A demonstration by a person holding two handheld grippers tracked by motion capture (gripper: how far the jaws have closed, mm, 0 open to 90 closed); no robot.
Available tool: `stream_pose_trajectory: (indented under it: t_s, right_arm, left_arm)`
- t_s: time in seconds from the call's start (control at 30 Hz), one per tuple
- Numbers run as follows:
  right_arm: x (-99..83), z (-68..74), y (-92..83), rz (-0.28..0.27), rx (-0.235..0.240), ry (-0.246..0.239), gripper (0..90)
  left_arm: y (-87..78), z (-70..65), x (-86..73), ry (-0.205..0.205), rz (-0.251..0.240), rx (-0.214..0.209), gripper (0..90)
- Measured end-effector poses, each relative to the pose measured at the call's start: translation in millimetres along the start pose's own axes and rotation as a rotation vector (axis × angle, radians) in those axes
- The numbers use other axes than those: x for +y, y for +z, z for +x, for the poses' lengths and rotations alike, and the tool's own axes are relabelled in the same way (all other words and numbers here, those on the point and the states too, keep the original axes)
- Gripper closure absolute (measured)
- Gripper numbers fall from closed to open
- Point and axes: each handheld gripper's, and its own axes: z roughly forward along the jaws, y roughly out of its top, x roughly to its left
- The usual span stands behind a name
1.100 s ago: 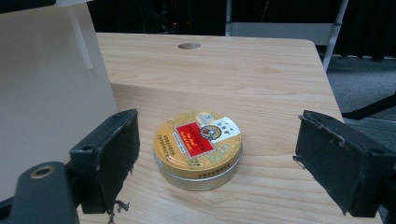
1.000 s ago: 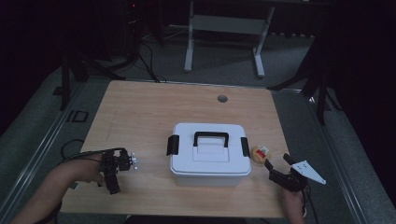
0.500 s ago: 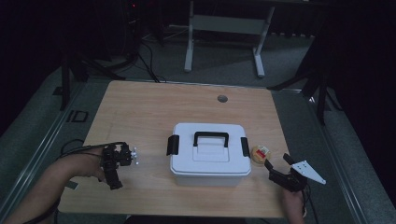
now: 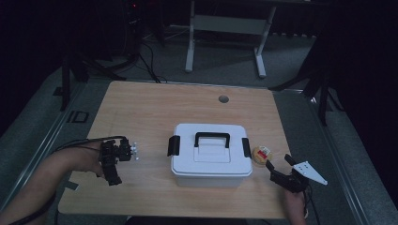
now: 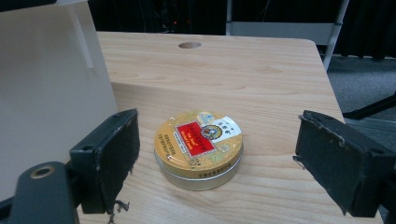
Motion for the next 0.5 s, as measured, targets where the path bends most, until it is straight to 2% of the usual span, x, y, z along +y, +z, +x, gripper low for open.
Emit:
stream_pose_trajectory:
  t_s: [0.1,0.2,0.23,0.43,0.5]
  right_arm:
    - [0.0,0.4,0.1,0.002,-0.001,-0.005,13.4]
    - [0.0,0.3,0.1,0.001,-0.001,-0.003,13.4]
    - [0.0,0.3,0.0,0.001,-0.001,-0.003,13.4]
    - [0.0,0.3,0.1,0.001,0.000,-0.003,13.4]
    - [0.1,0.3,0.1,0.001,0.000,-0.002,13.4]
  left_arm:
    - [-7.4,1.9,0.1,-0.001,0.004,-0.007,13.3]
    - [-16.8,5.3,1.5,0.001,0.002,0.020,13.2]
    - [-20.7,6.5,2.1,-0.005,-0.004,0.039,13.3]
    - [-42.6,10.6,6.2,0.008,-0.059,0.057,13.3]
    - [-47.5,11.5,7.7,0.006,-0.065,0.046,13.3]
